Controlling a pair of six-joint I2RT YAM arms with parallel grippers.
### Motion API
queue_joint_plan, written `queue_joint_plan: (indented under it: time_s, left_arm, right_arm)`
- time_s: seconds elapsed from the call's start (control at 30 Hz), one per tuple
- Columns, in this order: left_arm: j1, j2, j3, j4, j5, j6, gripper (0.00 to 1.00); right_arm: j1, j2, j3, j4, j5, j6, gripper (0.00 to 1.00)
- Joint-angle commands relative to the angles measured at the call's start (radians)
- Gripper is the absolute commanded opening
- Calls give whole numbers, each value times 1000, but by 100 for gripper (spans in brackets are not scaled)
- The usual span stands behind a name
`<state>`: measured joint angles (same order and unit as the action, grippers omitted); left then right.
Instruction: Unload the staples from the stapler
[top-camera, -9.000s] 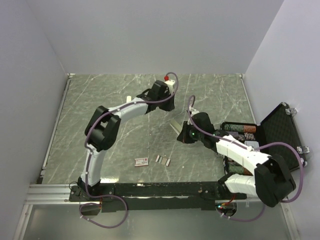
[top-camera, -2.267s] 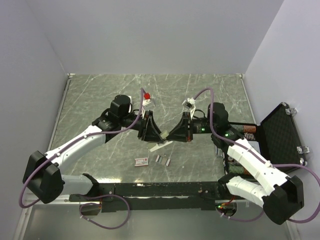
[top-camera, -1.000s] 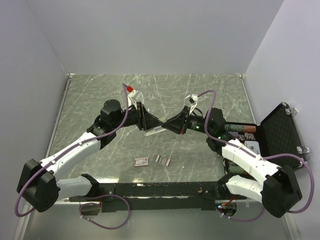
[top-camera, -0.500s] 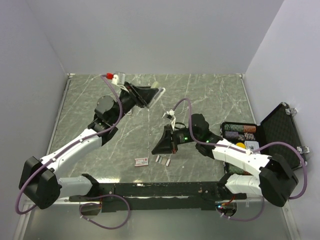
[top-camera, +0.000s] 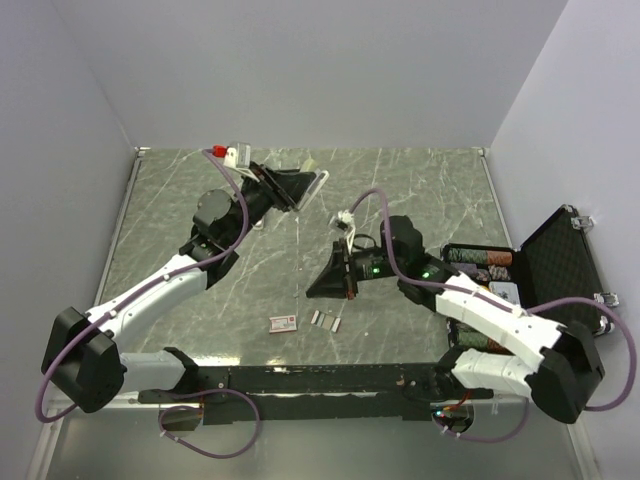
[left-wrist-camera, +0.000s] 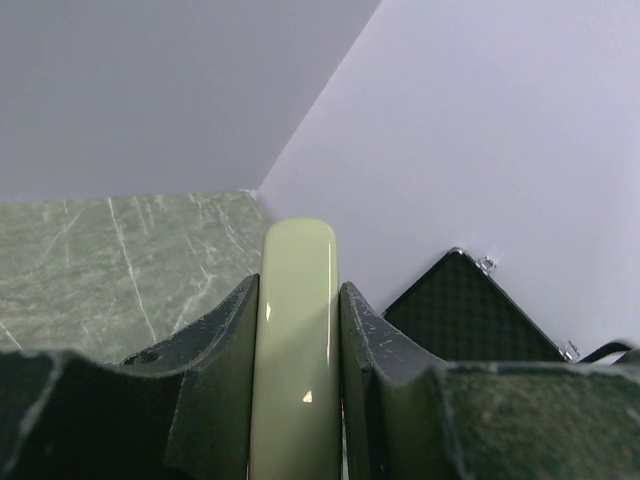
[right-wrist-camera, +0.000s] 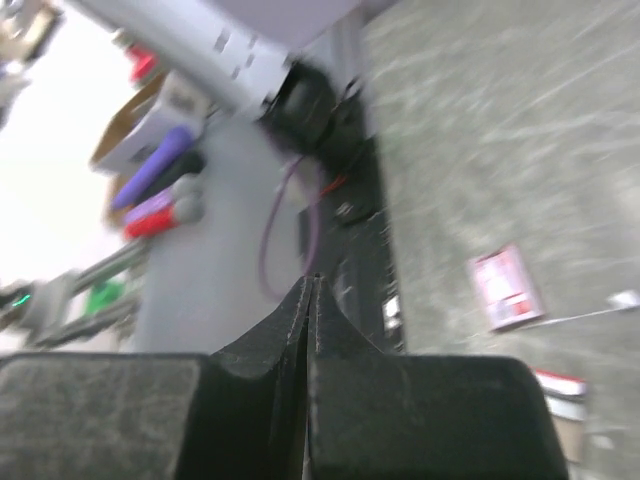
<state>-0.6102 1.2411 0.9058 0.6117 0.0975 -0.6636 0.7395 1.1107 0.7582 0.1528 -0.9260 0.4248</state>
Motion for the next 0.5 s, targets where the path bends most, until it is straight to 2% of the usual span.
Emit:
queue_joint_plan:
  time_s: [0.0,0.23,0.4,0.43,0.47]
  left_arm:
    - [-2,-5,24,2,88,33,1]
    - [-2,-22,19,-75,333,76,1]
    - [-2,-55,31,-148,508,119,1]
    - [-2,-64,36,-170,536,127,1]
    - [-2,-74,35,-178,573,134,1]
  right_arm:
    - [-18,-95,133,-243,263,-170,0]
    - [-58,-176,228,-386,585,-218,0]
    - [-103,-199,277,-438,584,-247,0]
    - [-110,-201,286,-444,566,-251,3]
    - [-118,-204,293,-450,552,-250,11]
